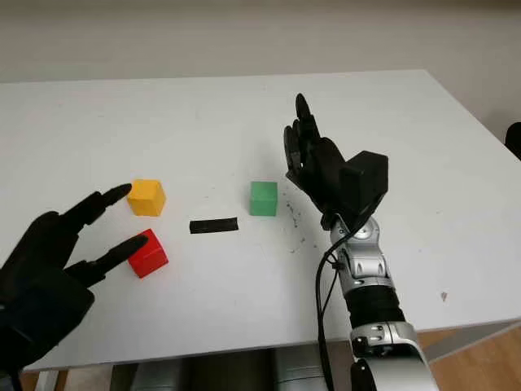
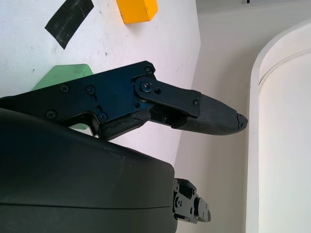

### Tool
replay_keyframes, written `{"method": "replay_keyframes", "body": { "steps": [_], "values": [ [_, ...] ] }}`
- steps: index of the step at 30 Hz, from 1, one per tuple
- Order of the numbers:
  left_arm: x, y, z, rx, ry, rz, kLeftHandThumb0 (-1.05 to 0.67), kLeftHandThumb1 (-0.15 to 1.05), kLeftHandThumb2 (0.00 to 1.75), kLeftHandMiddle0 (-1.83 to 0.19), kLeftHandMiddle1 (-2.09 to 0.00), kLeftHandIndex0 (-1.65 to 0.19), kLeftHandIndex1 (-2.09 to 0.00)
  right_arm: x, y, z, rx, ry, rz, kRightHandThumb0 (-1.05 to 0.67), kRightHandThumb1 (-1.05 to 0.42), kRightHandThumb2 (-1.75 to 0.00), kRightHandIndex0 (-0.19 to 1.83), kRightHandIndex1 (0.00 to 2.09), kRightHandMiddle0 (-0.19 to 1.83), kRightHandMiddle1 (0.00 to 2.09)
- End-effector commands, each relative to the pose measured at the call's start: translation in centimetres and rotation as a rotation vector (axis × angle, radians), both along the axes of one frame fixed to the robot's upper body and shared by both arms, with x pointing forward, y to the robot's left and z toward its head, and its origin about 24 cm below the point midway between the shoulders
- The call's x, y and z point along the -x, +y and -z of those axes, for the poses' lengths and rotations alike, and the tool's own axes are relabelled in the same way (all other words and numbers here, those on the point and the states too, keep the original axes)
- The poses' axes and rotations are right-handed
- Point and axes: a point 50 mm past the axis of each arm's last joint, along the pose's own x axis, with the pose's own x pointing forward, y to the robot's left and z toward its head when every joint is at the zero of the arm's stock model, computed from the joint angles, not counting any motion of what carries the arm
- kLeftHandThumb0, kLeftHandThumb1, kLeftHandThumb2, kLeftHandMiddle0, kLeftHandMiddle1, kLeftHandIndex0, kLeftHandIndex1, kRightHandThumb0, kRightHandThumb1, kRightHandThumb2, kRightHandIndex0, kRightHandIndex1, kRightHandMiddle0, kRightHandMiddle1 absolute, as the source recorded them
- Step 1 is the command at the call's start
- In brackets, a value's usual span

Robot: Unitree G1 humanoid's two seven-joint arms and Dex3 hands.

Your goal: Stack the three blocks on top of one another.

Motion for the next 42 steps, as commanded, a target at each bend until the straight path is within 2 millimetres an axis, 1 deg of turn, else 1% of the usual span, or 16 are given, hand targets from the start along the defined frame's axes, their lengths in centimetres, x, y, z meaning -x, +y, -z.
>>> {"method": "replay_keyframes", "body": {
  "steps": [1, 5, 9, 17, 21, 26, 27, 28, 29, 30, 31, 34, 39, 42],
  "values": [
    [0.5, -0.6, -0.8, -0.036, -0.02, 0.02, -0.85, 1.05, 0.19, -0.06, -0.04, -0.34, -0.12, -0.1, -0.1, -0.9, 0.005, -0.037, 0.0, -0.77, -1.05, -0.7, -0.19, 0.0, -0.19, 0.0],
    [0.2, -0.8, -0.9, -0.102, 0.003, 0.009, -0.84, 1.05, 0.16, -0.04, -0.04, -0.35, -0.11, -0.1, 0.1, -0.7, 0.002, -0.031, 0.0, -0.77, -1.05, -0.71, -0.19, 0.0, -0.19, 0.0],
    [-0.6, -1.1, -1.3, -0.196, -0.011, -0.03, -0.83, 1.05, 0.12, -0.05, -0.05, -0.36, -0.1, 0.0, 0.2, -0.6, 0.001, -0.032, -0.006, -0.76, -1.05, -0.71, -0.19, 0.0, -0.19, 0.0],
    [-2.4, -1.2, -3.8, -0.444, -0.033, -0.054, -0.82, 1.04, 0.08, -0.07, -0.06, -0.37, -0.11, 0.2, 0.4, -0.5, -0.001, -0.031, 0.0, -0.76, -1.05, -0.71, -0.19, 0.0, -0.19, 0.0],
    [-2.8, -1.2, -4.9, -0.496, -0.01, -0.035, -0.8, 1.03, 0.06, -0.1, -0.07, -0.4, -0.12, 0.2, 0.4, -0.4, -0.004, -0.026, 0.012, -0.77, -1.05, -0.7, -0.19, 0.0, -0.19, 0.0],
    [-3.0, -1.1, -5.9, -0.546, 0.045, 0.01, -0.82, 1.04, 0.06, -0.14, -0.07, -0.49, -0.19, 0.3, 0.5, -0.4, -0.008, -0.026, 0.007, -0.76, -1.05, -0.7, -0.19, 0.0, -0.19, 0.0],
    [-3.0, -1.1, -6.1, -0.538, 0.06, 0.026, -0.82, 1.04, 0.06, -0.14, -0.06, -0.46, -0.28, 0.3, 0.5, -0.4, -0.009, -0.026, 0.007, -0.76, -1.05, -0.7, -0.19, 0.0, -0.19, 0.0],
    [-3.0, -1.0, -6.3, -0.53, 0.074, 0.041, -0.83, 1.03, 0.05, -0.14, -0.06, -0.37, -0.49, 0.4, 0.5, -0.4, -0.009, -0.025, 0.008, -0.76, -1.05, -0.7, -0.19, 0.0, -0.19, 0.0],
    [-2.9, -1.0, -6.4, -0.52, 0.087, 0.058, -0.84, 1.02, 0.05, -0.15, -0.06, -0.24, -0.77, 0.4, 0.5, -0.4, -0.007, -0.023, 0.007, -0.76, -1.05, -0.7, -0.19, 0.0, -0.19, 0.0],
    [-2.7, -1.0, -6.6, -0.509, 0.103, 0.076, -0.85, 1.02, 0.05, -0.15, -0.06, -0.18, -0.88, 0.4, 0.5, -0.4, -0.007, -0.021, 0.007, -0.75, -1.05, -0.71, -0.19, 0.0, -0.19, 0.0],
    [-2.6, -1.0, -6.8, -0.506, 0.118, 0.094, -0.86, 1.03, 0.06, -0.14, -0.05, -0.15, -0.93, 0.4, 0.5, -0.4, -0.009, -0.019, 0.007, -0.75, -1.05, -0.71, -0.19, 0.0, -0.19, 0.0],
    [-2.3, -0.9, -7.3, -0.515, 0.152, 0.134, -0.89, 1.03, 0.06, -0.14, -0.05, -0.11, -0.97, 0.5, 0.5, -0.3, -0.012, -0.018, 0.001, -0.73, -1.05, -0.71, -0.19, 0.0, -0.19, 0.0],
    [-1.9, -0.8, -8.1, -0.543, 0.165, 0.176, -0.9, 0.99, 0.04, -0.14, -0.05, -0.09, -0.92, 0.6, 0.5, -0.2, -0.023, -0.011, -0.004, -0.71, -1.05, -0.71, -0.19, 0.0, -0.19, 0.0],
    [-1.8, -0.8, -8.1, -0.556, 0.165, 0.185, -0.9, 0.98, 0.04, -0.14, -0.05, -0.09, -0.9, 0.6, 0.6, -0.1, -0.029, -0.007, 0.0, -0.71, -1.05, -0.71, -0.19, 0.0, -0.19, 0.0]
  ]
}}
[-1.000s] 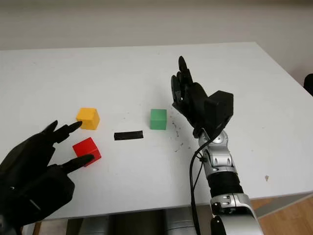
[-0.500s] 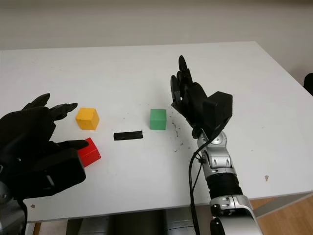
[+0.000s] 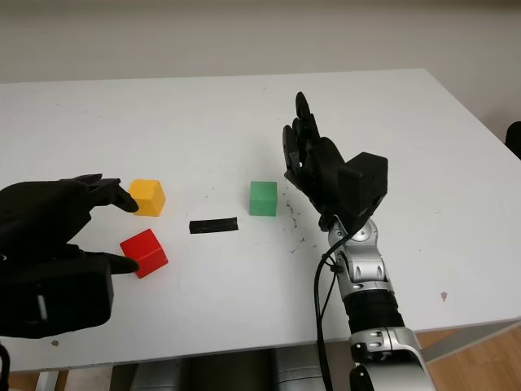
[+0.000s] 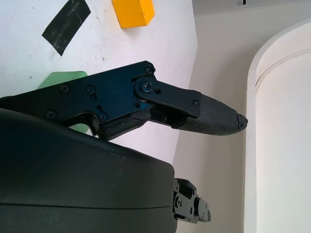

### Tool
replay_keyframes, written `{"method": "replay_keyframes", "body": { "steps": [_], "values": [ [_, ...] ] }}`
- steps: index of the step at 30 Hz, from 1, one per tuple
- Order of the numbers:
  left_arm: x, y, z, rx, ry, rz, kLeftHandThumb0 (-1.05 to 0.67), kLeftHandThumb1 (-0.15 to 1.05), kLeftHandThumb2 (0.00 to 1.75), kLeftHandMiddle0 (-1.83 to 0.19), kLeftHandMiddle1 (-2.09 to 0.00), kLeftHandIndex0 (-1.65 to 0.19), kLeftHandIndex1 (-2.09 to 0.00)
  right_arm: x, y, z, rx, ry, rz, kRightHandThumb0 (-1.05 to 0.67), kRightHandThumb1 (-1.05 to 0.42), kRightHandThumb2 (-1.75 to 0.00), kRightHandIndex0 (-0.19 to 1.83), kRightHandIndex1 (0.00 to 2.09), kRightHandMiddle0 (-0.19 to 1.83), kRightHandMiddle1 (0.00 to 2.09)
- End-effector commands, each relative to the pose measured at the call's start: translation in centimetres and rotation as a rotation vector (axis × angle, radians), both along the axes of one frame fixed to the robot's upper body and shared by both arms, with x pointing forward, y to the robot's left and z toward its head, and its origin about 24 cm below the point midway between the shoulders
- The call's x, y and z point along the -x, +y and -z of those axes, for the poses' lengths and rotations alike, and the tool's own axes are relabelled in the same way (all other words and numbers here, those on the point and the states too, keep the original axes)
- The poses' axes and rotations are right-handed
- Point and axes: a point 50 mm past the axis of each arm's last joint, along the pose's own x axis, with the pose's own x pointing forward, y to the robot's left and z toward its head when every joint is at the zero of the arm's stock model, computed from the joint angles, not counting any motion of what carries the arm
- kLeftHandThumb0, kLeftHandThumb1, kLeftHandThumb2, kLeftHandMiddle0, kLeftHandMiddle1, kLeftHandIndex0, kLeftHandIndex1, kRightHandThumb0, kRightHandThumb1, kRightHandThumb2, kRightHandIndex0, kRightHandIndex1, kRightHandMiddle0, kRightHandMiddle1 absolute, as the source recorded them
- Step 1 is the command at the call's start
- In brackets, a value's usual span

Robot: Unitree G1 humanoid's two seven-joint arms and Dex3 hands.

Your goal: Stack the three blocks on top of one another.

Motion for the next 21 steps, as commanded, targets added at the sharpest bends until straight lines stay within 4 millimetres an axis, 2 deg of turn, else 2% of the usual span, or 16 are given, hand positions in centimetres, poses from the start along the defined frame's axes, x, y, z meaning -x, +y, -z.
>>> {"method": "replay_keyframes", "body": {
  "steps": [1, 8, 12, 21],
  "values": [
    [0.2, -0.2, -0.5, -0.01, -0.025, 0.017, -0.9, 0.98, 0.05, -0.14, -0.05, -0.09, -0.89, 0.1, 0.1, -0.2, -0.014, -0.007, 0.003, -0.71, -1.05, -0.71, -0.19, 0.0, -0.19, 0.0],
    [0.2, -0.9, 0.2, -0.079, -0.023, 0.03, -0.89, 0.95, 0.05, -0.13, -0.05, -0.08, -0.86, 0.1, 0.1, -0.1, -0.011, -0.006, 0.006, -0.71, -1.05, -0.7, -0.19, 0.0, -0.19, 0.0],
    [0.1, -1.4, 0.8, -0.087, -0.027, 0.02, -0.87, 0.94, 0.05, -0.1, -0.05, -0.07, -0.73, 0.2, 0.1, 0.0, -0.01, -0.005, 0.006, -0.73, -1.05, -0.7, -0.19, 0.0, -0.19, 0.0],
    [-0.3, -2.2, 2.1, -0.092, -0.022, -0.019, -0.91, 1.04, 0.13, -0.11, -0.06, -0.14, -0.61, 0.2, 0.1, 0.1, -0.018, 0.0, 0.009, -0.73, -1.05, -0.69, -0.19, 0.0, -0.19, 0.0]
  ]
}}
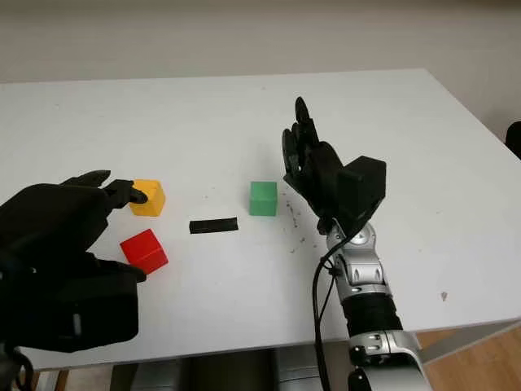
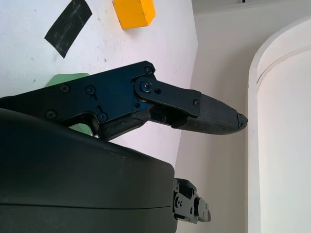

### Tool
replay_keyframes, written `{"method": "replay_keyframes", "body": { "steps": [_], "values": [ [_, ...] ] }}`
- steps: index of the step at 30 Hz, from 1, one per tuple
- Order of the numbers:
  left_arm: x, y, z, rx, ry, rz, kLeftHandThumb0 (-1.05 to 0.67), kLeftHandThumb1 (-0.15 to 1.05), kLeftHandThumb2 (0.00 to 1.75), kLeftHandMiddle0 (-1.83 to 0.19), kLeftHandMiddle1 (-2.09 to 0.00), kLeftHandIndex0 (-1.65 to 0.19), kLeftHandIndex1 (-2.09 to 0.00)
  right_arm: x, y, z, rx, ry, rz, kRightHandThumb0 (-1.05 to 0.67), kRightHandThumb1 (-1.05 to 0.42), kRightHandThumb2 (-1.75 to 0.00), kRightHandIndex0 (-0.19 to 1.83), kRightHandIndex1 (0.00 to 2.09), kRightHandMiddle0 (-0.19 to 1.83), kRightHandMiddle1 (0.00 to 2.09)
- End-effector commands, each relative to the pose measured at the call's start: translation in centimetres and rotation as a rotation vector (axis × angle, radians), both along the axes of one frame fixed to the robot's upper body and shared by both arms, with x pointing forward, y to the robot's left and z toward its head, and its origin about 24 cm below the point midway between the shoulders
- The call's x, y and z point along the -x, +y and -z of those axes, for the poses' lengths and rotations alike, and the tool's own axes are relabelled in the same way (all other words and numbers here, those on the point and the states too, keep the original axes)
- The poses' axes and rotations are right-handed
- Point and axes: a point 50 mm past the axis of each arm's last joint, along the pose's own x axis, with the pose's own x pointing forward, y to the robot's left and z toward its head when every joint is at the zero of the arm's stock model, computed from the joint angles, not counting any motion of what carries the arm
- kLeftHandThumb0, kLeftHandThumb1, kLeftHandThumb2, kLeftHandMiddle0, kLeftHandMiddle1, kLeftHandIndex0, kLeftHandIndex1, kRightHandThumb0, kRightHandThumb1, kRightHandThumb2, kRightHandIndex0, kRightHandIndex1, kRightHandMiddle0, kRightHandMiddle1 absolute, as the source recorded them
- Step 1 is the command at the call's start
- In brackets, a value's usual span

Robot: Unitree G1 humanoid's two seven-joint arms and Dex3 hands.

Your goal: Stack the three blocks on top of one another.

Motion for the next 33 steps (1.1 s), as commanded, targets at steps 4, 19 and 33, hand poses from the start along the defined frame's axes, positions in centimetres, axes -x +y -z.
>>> {"method": "replay_keyframes", "body": {
  "steps": [4, 19, 33],
  "values": [
    [0.0, -0.3, 0.6, -0.004, -0.001, -0.005, -0.95, 1.05, 0.26, -0.12, -0.06, -0.15, -0.62, 0.0, 0.0, -0.2, -0.004, -0.013, 0.005, -0.74, -1.05, -0.67, -0.19, 0.0, -0.19, 0.0],
    [0.1, -0.6, 1.2, -0.056, 0.011, -0.043, -0.94, 1.05, 0.24, -0.16, -0.05, 0.05, -1.23, 0.1, 0.0, -0.4, 0.0, -0.02, 0.003, -0.72, -1.05, -0.7, -0.19, 0.0, -0.19, 0.0],
    [-0.3, -0.7, 1.7, -0.138, -0.001, -0.122, -0.94, 1.05, 0.32, -0.19, -0.05, 0.1, -1.44, 0.1, 0.0, -0.4, -0.008, -0.019, -0.001, -0.72, -1.05, -0.69, -0.19, 0.0, -0.19, 0.0]
  ]
}}
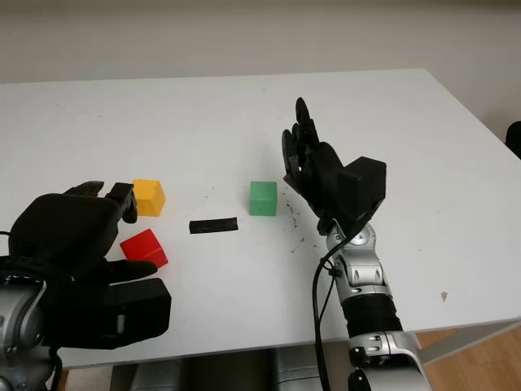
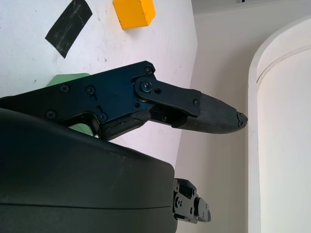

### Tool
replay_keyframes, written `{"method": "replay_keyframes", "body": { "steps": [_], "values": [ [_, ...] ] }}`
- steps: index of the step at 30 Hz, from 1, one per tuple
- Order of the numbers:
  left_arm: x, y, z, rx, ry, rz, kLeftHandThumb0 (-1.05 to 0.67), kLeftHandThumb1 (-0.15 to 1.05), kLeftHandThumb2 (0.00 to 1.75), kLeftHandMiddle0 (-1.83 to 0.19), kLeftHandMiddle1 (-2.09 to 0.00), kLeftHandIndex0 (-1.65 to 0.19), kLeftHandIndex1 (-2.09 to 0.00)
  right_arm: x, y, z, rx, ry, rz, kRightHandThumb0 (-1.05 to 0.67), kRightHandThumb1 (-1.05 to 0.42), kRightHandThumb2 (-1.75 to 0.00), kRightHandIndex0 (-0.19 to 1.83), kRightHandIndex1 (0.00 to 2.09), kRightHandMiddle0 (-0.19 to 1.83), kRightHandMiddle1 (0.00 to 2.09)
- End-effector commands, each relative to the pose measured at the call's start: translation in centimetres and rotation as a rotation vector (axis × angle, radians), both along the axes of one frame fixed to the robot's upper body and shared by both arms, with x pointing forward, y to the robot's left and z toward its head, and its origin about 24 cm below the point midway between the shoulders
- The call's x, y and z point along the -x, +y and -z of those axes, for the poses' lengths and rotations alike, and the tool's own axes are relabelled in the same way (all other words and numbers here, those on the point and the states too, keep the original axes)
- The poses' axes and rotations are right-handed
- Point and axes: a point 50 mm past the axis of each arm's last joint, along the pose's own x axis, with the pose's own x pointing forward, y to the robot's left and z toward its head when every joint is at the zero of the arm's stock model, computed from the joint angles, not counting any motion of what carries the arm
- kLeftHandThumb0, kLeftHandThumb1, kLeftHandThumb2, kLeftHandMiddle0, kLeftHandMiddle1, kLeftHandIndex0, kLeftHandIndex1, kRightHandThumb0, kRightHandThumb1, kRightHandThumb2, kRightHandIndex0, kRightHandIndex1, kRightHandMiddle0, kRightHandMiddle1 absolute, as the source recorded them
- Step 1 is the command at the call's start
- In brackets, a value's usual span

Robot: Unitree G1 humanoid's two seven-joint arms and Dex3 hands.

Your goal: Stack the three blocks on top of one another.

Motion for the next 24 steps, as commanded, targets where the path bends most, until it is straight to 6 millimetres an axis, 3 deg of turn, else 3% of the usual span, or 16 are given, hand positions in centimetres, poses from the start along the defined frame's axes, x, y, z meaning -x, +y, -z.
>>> {"method": "replay_keyframes", "body": {
  "steps": [1, 21, 24],
  "values": [
    [0.0, 0.0, 0.1, 0.005, -0.002, -0.006, -0.94, 1.05, 0.31, -0.19, -0.05, 0.11, -1.43, 0.1, 0.0, -0.4, -0.005, -0.02, -0.001, -0.72, -1.05, -0.69, -0.19, 0.0, -0.19, 0.0],
    [-0.2, -0.1, 1.0, 0.061, 0.059, 0.009, -0.95, 1.05, 0.26, -0.17, -0.05, 0.12, -1.42, 0.2, -0.1, -0.4, -0.012, -0.017, -0.002, -0.71, -1.05, -0.69, -0.19, 0.0, -0.19, 0.0],
    [-0.3, -0.1, 1.2, 0.053, 0.069, -0.003, -0.95, 1.05, 0.26, -0.15, -0.05, 0.12, -1.32, 0.2, -0.1, -0.4, -0.007, -0.014, -0.001, -0.71, -1.05, -0.69, -0.19, 0.0, -0.19, 0.0]
  ]
}}
